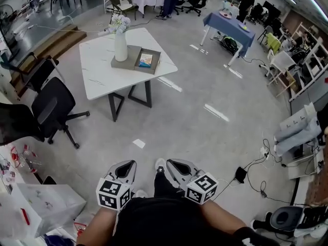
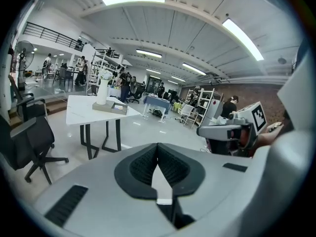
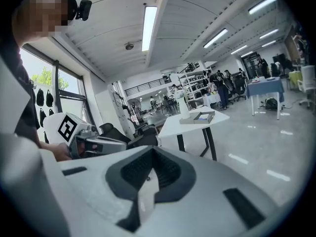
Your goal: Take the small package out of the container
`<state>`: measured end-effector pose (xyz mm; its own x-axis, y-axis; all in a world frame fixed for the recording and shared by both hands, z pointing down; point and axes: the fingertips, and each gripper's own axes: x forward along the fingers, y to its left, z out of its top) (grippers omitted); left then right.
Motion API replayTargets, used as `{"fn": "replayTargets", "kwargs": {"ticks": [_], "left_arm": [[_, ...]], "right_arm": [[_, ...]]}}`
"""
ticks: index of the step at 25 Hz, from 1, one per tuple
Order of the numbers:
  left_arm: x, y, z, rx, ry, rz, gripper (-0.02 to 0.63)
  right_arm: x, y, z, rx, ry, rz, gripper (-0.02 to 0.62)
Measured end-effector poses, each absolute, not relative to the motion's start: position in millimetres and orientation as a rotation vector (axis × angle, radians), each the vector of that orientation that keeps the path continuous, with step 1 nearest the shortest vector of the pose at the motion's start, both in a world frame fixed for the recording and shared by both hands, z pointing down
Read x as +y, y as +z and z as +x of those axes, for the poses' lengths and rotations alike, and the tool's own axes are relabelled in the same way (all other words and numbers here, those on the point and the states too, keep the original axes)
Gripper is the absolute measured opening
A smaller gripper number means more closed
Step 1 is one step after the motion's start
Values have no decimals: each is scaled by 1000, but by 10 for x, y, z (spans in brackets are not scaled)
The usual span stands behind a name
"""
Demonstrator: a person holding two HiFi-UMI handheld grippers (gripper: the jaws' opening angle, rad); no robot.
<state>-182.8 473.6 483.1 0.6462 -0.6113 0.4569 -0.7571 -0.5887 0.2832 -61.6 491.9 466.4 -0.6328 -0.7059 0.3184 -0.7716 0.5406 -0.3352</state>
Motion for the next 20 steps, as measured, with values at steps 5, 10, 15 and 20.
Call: {"fn": "replayTargets", "kwargs": {"ticks": [5, 10, 15, 20], "left_arm": [[4301, 4848, -1709, -1092, 456, 2395, 3], [3606, 4636, -1545, -1143, 433, 2413, 3], [3033, 4468, -1292, -1179, 382, 2406, 3], [2751, 4567, -1075, -1200, 420, 2379, 3]], "right_arm": [[4369, 4786, -393, -2583, 772, 1305, 0], [3680, 4519, -251, -2668, 701, 1270, 0], [3118, 4405, -53, -2692, 647, 1221, 0], [2719, 4448, 95, -2705, 656, 1153, 0]]}}
